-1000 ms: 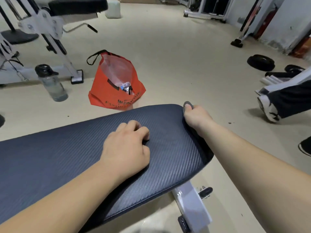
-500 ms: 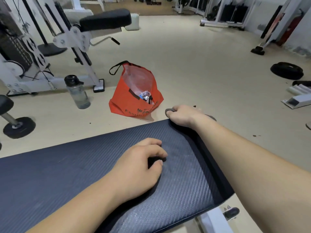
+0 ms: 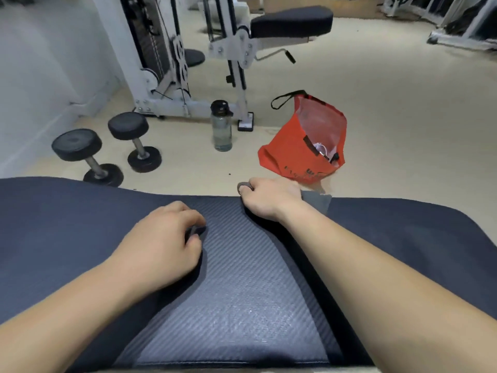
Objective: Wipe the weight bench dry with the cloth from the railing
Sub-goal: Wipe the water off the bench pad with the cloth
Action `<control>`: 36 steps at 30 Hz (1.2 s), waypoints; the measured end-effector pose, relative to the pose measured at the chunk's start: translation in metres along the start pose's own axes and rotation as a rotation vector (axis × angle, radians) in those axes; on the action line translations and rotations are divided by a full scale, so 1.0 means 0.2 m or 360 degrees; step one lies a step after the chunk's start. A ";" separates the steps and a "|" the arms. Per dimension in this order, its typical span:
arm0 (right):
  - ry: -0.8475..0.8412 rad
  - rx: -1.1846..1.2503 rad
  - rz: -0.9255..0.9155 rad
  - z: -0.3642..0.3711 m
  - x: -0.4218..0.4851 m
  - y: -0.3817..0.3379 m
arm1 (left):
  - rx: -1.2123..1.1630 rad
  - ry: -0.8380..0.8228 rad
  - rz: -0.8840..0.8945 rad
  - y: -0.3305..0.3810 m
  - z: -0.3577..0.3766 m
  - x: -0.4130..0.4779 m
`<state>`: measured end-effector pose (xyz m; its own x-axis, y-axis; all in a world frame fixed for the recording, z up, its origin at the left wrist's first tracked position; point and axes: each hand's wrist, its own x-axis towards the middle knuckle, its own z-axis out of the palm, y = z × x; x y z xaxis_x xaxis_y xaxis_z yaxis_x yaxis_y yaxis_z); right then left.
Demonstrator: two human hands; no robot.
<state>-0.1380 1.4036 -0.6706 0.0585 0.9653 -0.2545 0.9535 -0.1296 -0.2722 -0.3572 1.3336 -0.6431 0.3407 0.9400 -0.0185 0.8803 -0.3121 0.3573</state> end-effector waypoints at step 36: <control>-0.0151 -0.0076 -0.0796 0.76 0.58 -2.99 | -0.0501 0.0772 -0.1091 -1.79 -0.66 -0.46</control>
<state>-0.7463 1.5588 -0.6788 -0.4335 0.8814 -0.1879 0.8706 0.3557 -0.3401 -0.7476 1.3768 -0.6467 -0.4662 0.8833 0.0491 0.6838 0.3246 0.6535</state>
